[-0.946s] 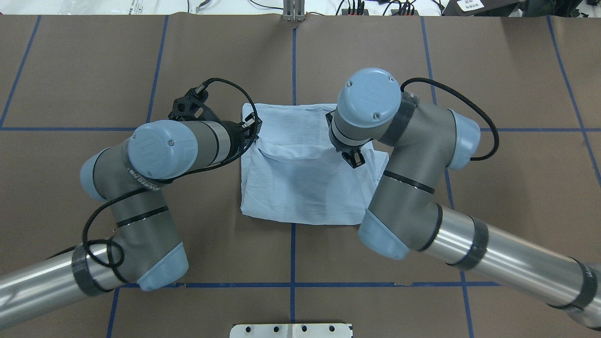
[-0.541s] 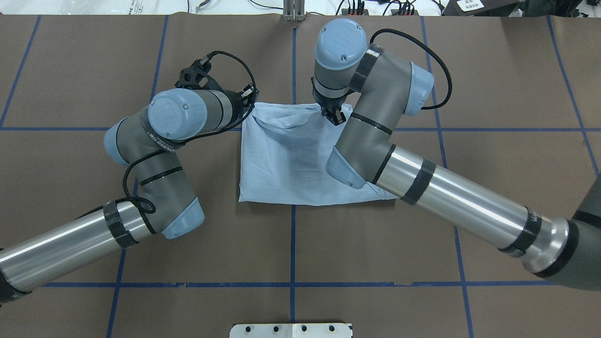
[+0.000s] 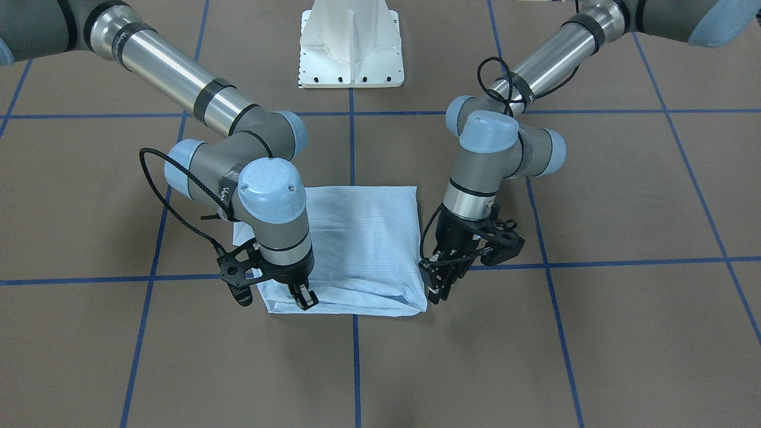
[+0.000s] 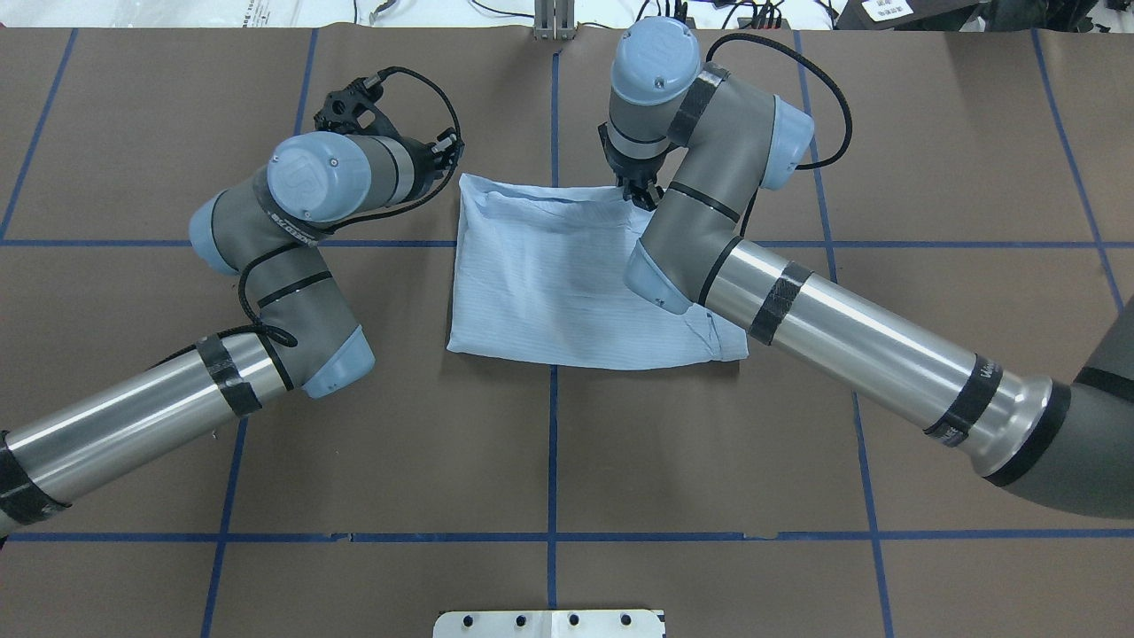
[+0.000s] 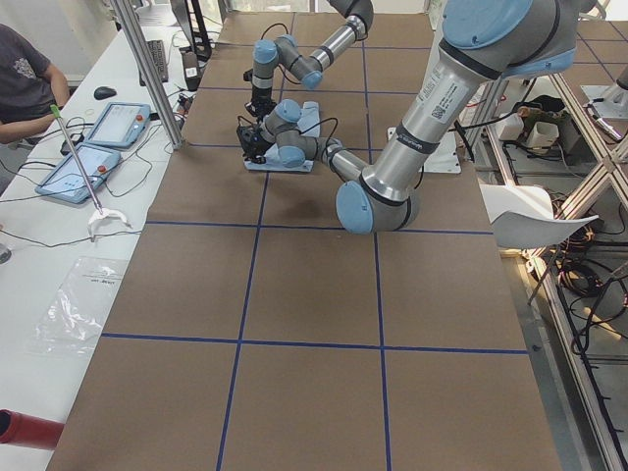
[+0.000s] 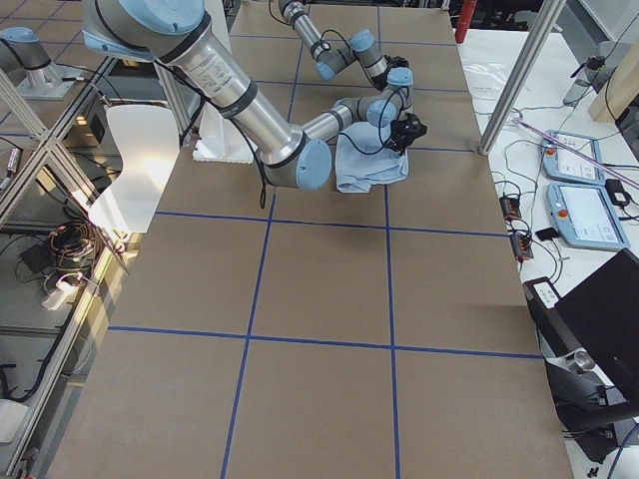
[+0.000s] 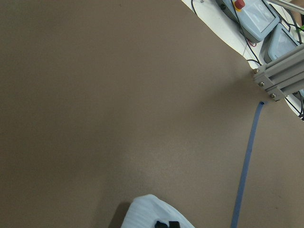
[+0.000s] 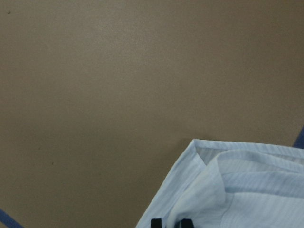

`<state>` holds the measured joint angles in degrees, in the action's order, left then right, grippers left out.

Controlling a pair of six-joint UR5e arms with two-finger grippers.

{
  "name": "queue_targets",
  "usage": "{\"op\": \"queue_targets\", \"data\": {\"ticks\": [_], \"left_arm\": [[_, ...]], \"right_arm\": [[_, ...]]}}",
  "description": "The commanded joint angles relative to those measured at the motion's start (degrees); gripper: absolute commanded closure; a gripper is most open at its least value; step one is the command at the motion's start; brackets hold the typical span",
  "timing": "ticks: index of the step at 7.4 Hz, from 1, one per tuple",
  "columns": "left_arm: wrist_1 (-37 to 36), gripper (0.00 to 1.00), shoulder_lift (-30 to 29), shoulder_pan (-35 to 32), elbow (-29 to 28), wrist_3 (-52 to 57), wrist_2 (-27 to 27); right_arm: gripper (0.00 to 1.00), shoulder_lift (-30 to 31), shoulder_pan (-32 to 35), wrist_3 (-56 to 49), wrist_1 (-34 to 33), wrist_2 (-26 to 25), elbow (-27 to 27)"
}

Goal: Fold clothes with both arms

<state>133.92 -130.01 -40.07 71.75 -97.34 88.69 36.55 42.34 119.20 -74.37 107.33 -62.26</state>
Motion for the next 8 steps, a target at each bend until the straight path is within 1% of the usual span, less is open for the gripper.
{"op": "queue_targets", "data": {"ticks": [1, 2, 3, 4, 5, 6, 7, 8], "left_arm": [[3.02, 0.50, 0.02, -2.38, -2.67, 2.94, 1.84], [3.19, 0.50, 0.28, -2.99, -2.58, 4.16, 3.41], [3.37, 0.50, 1.15, -4.04, -2.15, 6.52, 7.60], [3.02, 0.50, 5.68, -4.22, 2.12, 12.12, 12.16], [2.15, 0.49, 12.86, -6.31, 11.04, 21.31, 17.08], [0.22, 0.48, 17.98, -8.68, 16.35, 28.01, 22.27], [-0.75, 0.45, 21.08, -11.41, 18.92, 35.48, 26.41], [-0.85, 0.36, 23.72, -14.74, 19.30, 44.25, 29.84]], "right_arm": [[0.00, 0.28, 2.21, -4.57, 0.10, 0.77, -0.32], [0.00, 1.50, 3.35, -7.11, -0.24, 2.34, -1.98], [0.00, 4.99, 4.76, -11.66, -0.07, 3.75, -4.78], [0.00, 9.20, 6.60, -17.80, -0.16, 6.90, -8.29], [0.00, 13.94, 9.05, -24.64, -0.33, 9.02, -13.11], [0.00, 17.82, 11.34, -29.41, -0.60, 11.65, -16.55], [0.00, 21.51, 13.97, -34.85, -0.60, 12.37, -18.93], [0.00, 26.51, 15.04, -44.04, -0.95, 12.99, -23.22]]}}
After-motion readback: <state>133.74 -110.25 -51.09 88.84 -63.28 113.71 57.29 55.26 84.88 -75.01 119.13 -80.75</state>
